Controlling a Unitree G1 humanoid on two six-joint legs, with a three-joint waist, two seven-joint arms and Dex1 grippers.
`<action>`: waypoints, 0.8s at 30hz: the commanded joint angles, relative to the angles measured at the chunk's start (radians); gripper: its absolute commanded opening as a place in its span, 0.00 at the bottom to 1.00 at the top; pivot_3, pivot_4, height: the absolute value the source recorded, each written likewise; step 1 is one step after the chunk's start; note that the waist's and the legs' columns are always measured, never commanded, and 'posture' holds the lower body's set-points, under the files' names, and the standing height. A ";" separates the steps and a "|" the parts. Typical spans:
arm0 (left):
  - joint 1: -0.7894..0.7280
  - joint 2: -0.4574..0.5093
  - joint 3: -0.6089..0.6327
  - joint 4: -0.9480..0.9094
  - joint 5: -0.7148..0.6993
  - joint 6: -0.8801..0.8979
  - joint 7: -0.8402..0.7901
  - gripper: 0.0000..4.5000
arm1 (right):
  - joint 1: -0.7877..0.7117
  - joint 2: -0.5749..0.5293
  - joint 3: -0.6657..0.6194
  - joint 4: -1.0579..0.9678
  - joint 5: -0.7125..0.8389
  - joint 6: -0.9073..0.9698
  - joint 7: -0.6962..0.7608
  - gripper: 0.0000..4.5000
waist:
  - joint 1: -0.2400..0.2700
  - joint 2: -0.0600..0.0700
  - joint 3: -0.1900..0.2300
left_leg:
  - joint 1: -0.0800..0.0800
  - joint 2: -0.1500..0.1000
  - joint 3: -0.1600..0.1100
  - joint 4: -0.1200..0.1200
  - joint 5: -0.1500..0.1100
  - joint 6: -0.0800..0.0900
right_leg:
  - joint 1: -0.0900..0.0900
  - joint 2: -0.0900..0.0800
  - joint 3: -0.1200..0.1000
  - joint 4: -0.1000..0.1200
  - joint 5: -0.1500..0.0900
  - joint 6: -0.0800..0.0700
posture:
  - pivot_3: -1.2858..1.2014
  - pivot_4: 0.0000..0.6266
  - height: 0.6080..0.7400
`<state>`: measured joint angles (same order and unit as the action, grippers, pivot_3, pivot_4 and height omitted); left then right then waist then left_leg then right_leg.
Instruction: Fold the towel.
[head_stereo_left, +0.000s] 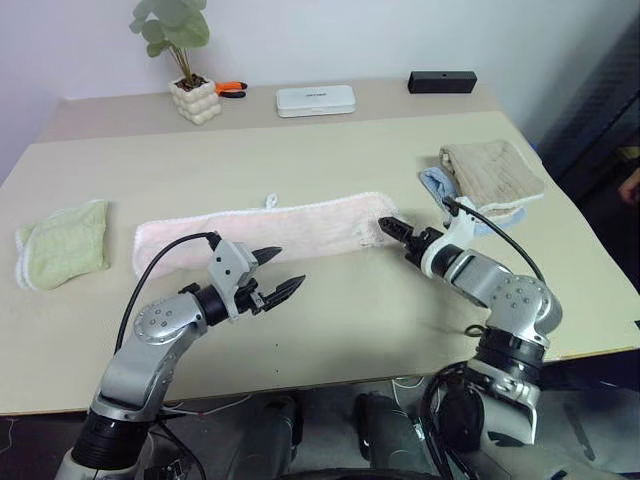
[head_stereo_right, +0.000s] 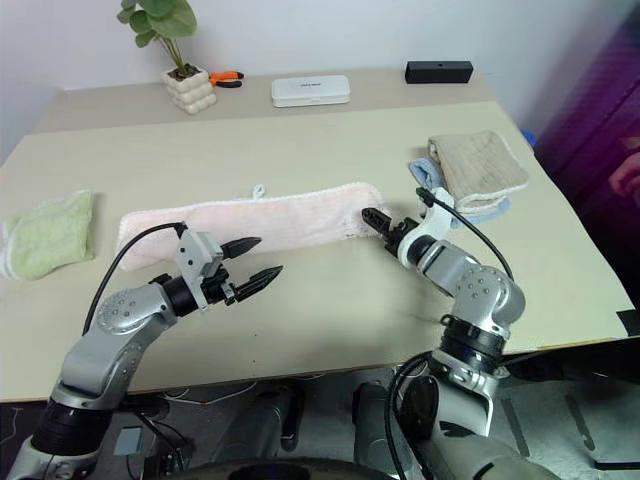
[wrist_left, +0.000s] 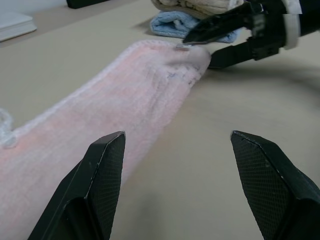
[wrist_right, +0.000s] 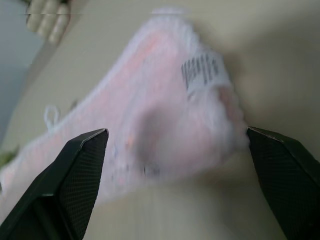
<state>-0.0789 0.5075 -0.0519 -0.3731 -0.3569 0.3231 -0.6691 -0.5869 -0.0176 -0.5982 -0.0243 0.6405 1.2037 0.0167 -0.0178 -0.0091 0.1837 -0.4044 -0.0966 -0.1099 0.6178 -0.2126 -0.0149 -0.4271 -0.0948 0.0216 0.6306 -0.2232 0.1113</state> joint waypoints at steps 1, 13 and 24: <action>0.020 0.002 0.041 -0.024 0.001 -0.021 0.012 0.76 | -0.038 0.009 -0.033 0.070 0.013 -0.051 -0.053 0.70 | 0.000 0.000 0.000 | 0.000 0.000 0.000 0.000 0.000 0.000 | 0.000 0.000 0.000 0.000 0.000 0.000 | 0.52 0.24 0.94; 0.035 -0.028 0.037 0.003 0.018 -0.045 0.023 0.76 | -0.028 -0.112 -0.065 -0.039 0.121 0.002 -0.079 0.01 | 0.003 0.001 0.000 | -0.001 0.000 0.000 -0.001 0.000 0.000 | -0.001 0.000 0.000 0.000 0.000 0.000 | 0.52 0.24 0.94; -0.003 -0.017 0.048 0.101 0.043 -0.086 0.000 0.76 | 0.076 -0.576 0.232 -0.283 0.117 -0.022 0.266 0.01 | -0.007 0.002 0.000 | -0.002 0.002 0.001 -0.001 0.000 0.001 | -0.001 -0.001 -0.001 -0.002 0.000 0.000 | 0.52 0.24 0.94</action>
<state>-0.0729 0.4828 -0.0156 -0.2557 -0.3184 0.2654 -0.6627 -0.5022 -0.5771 -0.4228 -0.2534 0.7634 1.2261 0.2265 -0.0247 -0.0071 0.1838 -0.4060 -0.0940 -0.1082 0.6168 -0.2129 -0.0138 -0.4279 -0.0952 0.0205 0.6288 -0.2236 0.1115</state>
